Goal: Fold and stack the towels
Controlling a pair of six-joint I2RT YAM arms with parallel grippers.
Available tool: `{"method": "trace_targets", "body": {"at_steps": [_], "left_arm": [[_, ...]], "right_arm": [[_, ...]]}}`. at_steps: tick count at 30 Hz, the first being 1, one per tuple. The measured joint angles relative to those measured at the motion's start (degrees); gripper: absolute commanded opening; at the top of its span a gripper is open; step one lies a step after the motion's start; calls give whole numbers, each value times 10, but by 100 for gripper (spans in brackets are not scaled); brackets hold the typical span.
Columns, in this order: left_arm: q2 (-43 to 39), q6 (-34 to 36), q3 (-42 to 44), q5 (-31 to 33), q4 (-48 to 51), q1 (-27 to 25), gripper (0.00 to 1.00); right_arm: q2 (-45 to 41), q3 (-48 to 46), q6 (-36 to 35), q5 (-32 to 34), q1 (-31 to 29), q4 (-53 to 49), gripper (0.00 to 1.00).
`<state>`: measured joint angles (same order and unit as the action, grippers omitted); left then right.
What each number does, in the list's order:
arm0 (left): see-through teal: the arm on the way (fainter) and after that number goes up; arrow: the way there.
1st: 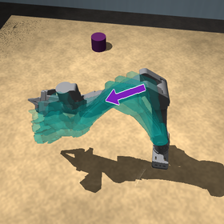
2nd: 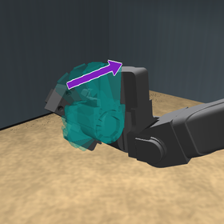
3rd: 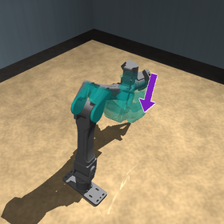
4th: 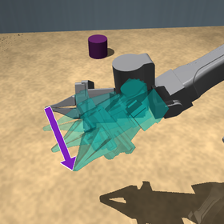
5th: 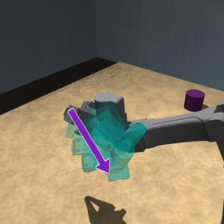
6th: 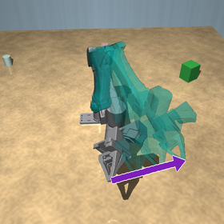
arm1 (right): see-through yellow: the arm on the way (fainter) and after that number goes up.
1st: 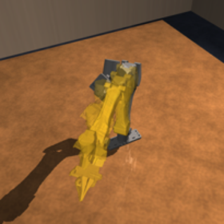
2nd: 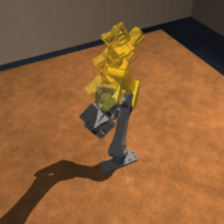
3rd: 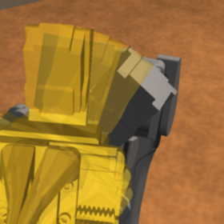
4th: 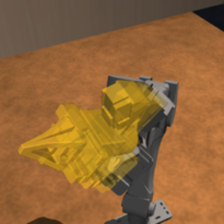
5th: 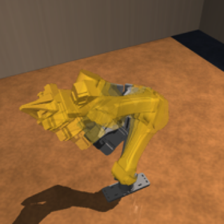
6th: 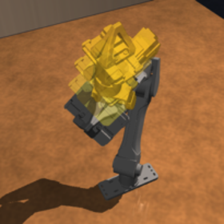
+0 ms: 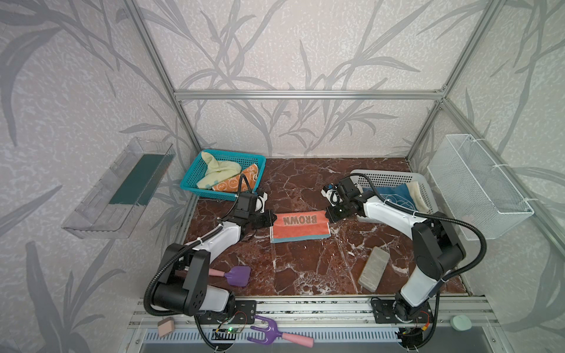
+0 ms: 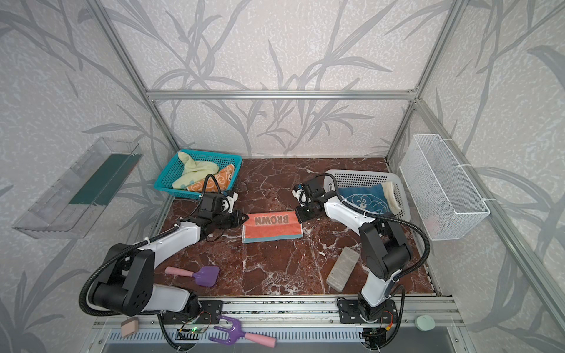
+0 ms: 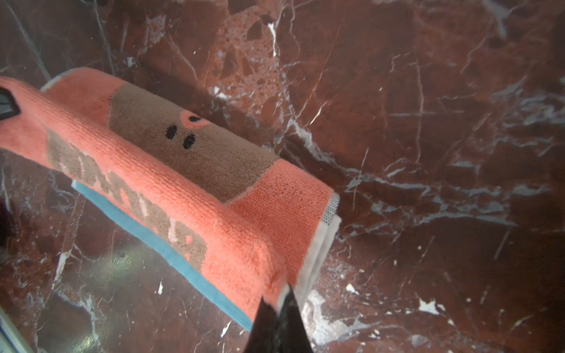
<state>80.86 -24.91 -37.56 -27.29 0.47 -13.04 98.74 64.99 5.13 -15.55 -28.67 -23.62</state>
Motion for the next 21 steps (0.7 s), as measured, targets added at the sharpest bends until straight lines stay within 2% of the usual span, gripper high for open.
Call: {"method": "trace_targets", "body": {"at_steps": [5,6,8,9,11,14,21], "left_arm": [[-1,-29,93,-12,-22,-5,0],[-1,-36,103,-16,-28,-7,8],[-1,-38,106,-17,-38,-6,25],[-1,-42,106,-15,-39,-5,29],[-15,-43,106,-6,-33,-4,38],[-67,-46,106,26,2,-2,38],[-199,-40,106,85,60,0,32]], "right_arm": [[-1,-70,9,-34,-5,16,0],[2,-74,9,-42,-6,15,5],[7,-74,13,-47,-7,16,25],[8,-74,13,-47,-6,14,35],[6,-74,15,-45,-3,7,48],[-9,-74,16,-42,-2,-17,52],[-63,-52,35,-36,-1,-83,53]]}}
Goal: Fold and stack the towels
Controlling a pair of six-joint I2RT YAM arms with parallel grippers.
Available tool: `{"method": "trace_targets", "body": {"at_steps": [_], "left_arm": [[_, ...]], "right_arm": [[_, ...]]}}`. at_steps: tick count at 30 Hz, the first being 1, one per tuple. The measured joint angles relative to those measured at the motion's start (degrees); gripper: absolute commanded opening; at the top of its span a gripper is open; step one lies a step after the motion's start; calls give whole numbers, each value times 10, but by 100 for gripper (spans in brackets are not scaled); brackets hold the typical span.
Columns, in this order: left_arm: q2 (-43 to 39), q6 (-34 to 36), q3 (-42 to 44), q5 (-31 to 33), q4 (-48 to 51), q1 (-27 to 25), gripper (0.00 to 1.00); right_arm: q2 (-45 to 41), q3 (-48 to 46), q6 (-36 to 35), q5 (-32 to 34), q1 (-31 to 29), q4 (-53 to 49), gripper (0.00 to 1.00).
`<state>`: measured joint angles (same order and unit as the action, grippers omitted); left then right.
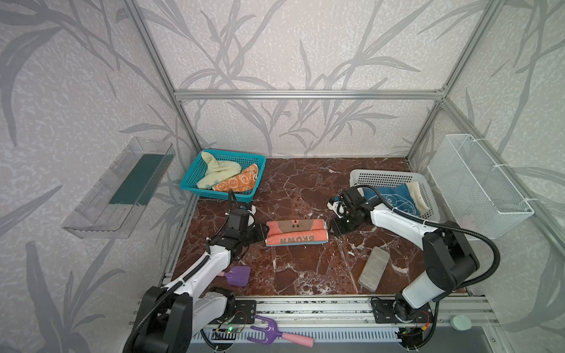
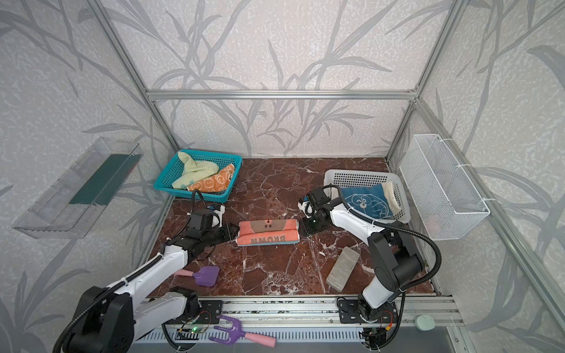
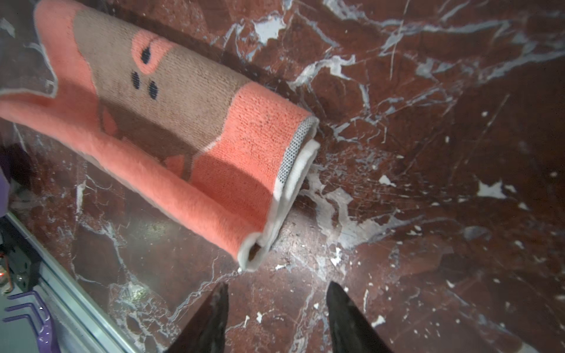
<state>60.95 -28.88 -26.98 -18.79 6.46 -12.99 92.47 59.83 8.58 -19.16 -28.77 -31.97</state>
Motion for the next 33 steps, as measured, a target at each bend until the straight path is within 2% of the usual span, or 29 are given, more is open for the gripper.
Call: {"method": "trace_targets", "body": {"at_steps": [5,10,12,14,16,18,25,33], "left_arm": [[-9,0,-8,5,23,-9,28],[53,4,-48,6,26,-62,28],[78,6,-64,6,30,-77,31],[96,6,-78,10,45,-85,40],[101,0,-82,22,65,-83,48],[96,-12,-81,36,91,-78,51],[31,-52,-37,33,142,-49,53],[16,-86,51,-28,86,-39,52]], "right_arm": [[5,29,32,-21,-6,0,52],[55,91,48,-23,-29,0,48],[72,101,51,-19,-40,1,48],[77,98,54,-14,-48,-6,48],[72,84,61,-10,-54,-9,49],[56,57,68,-3,-54,-10,50],[-29,-51,114,6,-62,-16,52],[4,-54,126,12,-104,-3,50]]}}
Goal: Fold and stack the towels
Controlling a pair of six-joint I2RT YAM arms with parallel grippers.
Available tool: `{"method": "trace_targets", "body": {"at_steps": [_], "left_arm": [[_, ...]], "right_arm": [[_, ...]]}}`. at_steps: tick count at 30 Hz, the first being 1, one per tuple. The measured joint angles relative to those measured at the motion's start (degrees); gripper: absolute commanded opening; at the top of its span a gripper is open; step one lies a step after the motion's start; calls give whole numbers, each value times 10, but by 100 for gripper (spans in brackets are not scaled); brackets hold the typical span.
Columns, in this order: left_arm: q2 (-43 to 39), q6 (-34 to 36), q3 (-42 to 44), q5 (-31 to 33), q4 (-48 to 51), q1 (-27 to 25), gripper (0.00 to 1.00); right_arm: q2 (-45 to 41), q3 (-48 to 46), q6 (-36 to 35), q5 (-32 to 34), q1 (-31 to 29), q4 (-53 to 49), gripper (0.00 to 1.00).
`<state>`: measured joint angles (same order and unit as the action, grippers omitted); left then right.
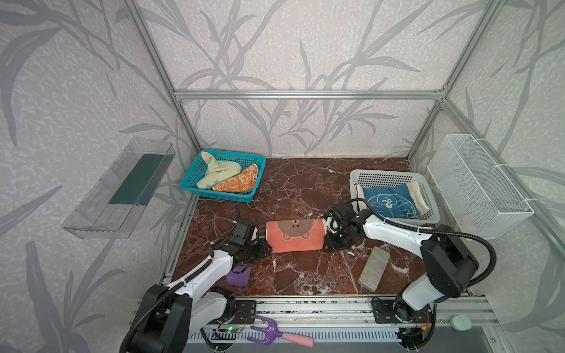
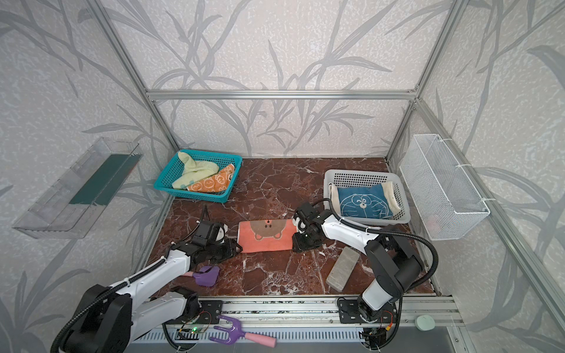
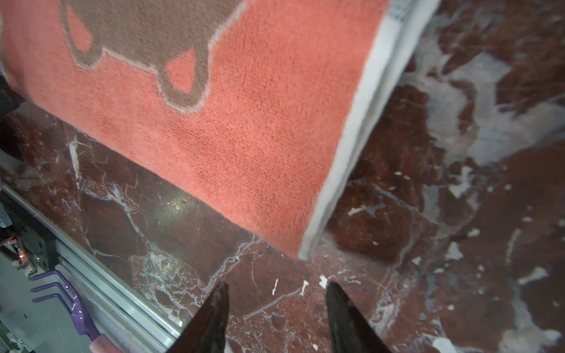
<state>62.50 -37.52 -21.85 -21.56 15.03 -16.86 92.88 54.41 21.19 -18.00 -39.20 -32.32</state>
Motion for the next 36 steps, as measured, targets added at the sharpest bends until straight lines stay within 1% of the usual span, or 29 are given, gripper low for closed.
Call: {"method": "trace_targets", "body": {"at_steps": [2,3,5,6,8,10,11,12,17,20,24,29,30,34,36], "left_arm": [[9,-2,6,-10,-30,2,51],[17,-4,7,-18,-45,4,49],[33,-7,7,-31,-69,5,38],[40,-7,7,-38,-76,6,29],[54,-4,7,-52,-77,8,18],[59,-3,7,-61,-74,8,5],[57,-4,7,-63,-71,8,0],[54,0,6,-65,-66,8,0],[19,3,-9,-66,-26,9,0],[-2,11,-49,-65,20,15,0],[7,35,-151,-66,94,34,0],[73,67,-266,-78,152,53,0],[89,74,-283,-82,161,56,0],[142,98,-319,-103,191,63,0],[152,101,-315,-112,195,64,0]], "right_arm": [[21,8,-2,4,-6,1,48],[30,12,-4,6,-7,2,45],[38,17,-8,11,-8,2,33],[39,19,-10,12,-8,2,26],[39,22,-12,15,-8,3,16],[38,24,-14,19,-8,4,4],[38,24,-16,21,-8,5,1],[38,25,-15,23,-8,5,0],[30,28,-19,29,-8,4,0],[15,44,-21,35,-7,-11,0],[10,110,-27,40,1,-43,0],[10,191,-45,45,16,-72,0],[10,203,-49,46,19,-78,4],[12,217,-50,40,22,-95,39],[15,205,-45,28,20,-91,48]]}}
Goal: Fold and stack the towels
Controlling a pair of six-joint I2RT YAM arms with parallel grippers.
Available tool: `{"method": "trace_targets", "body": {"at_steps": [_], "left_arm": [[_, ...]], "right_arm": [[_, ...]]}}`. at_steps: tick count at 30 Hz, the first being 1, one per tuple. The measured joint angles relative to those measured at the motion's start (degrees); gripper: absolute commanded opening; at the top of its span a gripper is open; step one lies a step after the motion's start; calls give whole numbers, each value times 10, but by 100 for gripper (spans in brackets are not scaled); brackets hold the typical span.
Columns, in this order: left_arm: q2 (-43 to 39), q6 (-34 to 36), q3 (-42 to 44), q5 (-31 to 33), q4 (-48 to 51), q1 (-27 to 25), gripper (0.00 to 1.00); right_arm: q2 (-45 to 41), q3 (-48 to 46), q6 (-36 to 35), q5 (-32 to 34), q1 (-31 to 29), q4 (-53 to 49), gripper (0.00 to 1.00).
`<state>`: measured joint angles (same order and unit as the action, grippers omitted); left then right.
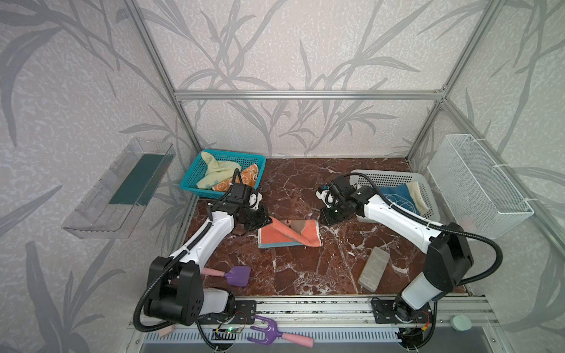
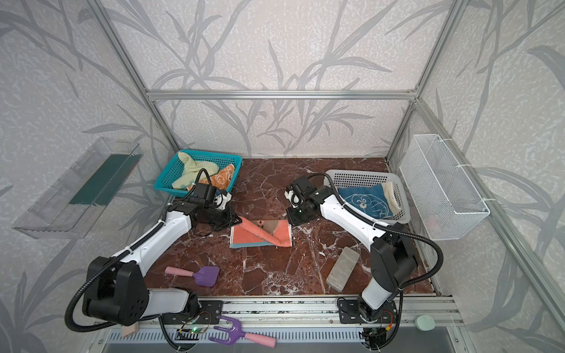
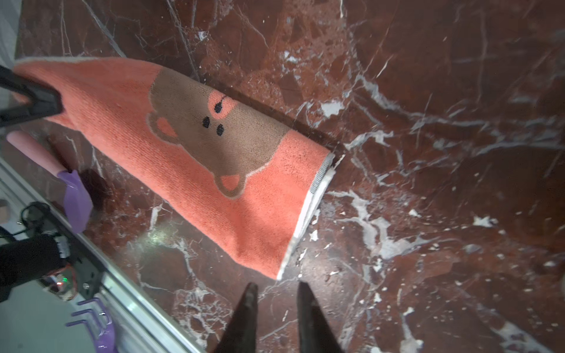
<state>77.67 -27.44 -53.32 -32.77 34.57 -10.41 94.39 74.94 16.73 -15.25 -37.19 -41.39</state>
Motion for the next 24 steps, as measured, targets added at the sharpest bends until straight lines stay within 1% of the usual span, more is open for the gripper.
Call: {"method": "trace_targets", "body": {"at_steps": [2,6,10,15,17,21,24], "left_arm": [[1,0,13,-7,2,1,0],[-3,-1,41,-14,2,1,0],[-18,-2,64,-14,2,1,0],[-34,-3,82,-14,-1,1,0],[-35,-5,88,-14,-4,2,0],[-35,-6,99,-14,-8,2,0],[-35,-6,101,-14,-8,2,0]], "right_arm": [[4,-27,6,-14,-7,9,50],[34,-64,29,-35,-17,14,51],[69,-86,59,-53,-20,36,49],[80,-99,81,-64,-26,67,46],[83,-103,86,-69,-31,76,39],[93,-109,89,-73,-38,89,12],[96,-110,91,-72,-40,90,2]]}}
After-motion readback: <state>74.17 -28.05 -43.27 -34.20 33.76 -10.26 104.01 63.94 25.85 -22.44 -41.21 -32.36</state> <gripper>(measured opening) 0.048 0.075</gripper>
